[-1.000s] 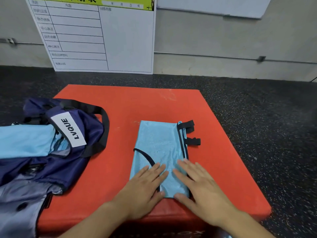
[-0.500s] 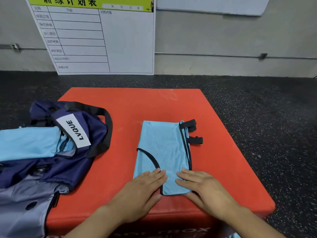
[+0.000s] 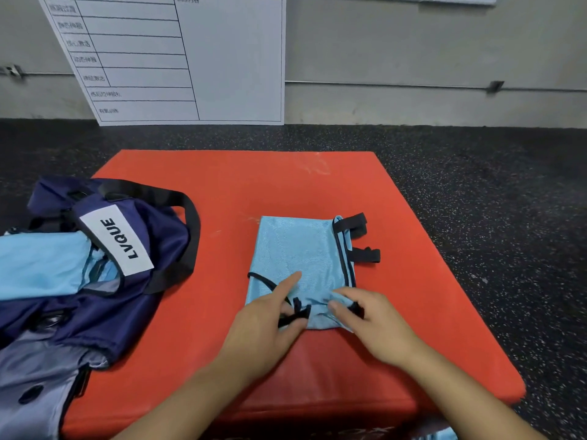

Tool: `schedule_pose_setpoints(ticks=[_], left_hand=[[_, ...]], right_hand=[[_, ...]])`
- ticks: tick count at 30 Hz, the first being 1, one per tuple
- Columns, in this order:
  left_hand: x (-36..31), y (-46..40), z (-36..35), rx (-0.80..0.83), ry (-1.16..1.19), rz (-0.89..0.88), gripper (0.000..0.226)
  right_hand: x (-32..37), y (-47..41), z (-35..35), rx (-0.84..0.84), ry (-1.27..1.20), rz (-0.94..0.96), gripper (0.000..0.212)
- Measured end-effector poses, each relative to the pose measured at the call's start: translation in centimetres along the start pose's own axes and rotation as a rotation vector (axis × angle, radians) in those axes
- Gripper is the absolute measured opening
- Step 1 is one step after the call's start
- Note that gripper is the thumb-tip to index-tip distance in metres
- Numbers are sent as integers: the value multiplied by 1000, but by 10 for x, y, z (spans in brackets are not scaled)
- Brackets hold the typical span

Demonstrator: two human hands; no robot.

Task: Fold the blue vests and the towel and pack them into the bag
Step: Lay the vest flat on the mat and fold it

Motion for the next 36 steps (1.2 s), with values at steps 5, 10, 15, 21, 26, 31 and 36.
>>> schedule_pose_setpoints(ticks=[5,10,15,21,26,31,36], left_hand=[[10,-23,1,25,187,180,80],[18,-29,1,47,277,261,82],[15,-26,9,126,344,238,71],[46,-18,40,148,273,300,69],[55,-9,44,133,351,314,50],[47,-3,46,206,476,289,42],[46,-8,45,165,506,257,48]], right_hand=[[6,0,19,66,-468,-200,44],[8,0,23,328,-415,-203,32],[-7,-17,12,236,-146,-106,34],[-7,-29,17,11,-221,-47,40],[-7,-26,18,41,-242,-87,42],[0,-11,22,161,-236,-130,48],[13,-10,26,179,-237,-81,54]])
Point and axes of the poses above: each hand's wrist, its own y-axis away from the middle knuckle, its own z-axis out of the back of the hand, x = y × z, the point moved 3 cm from there along -y, towards the middle knuckle, and after that the axes turned 12 degrees about -y, right-handed, at the moved point
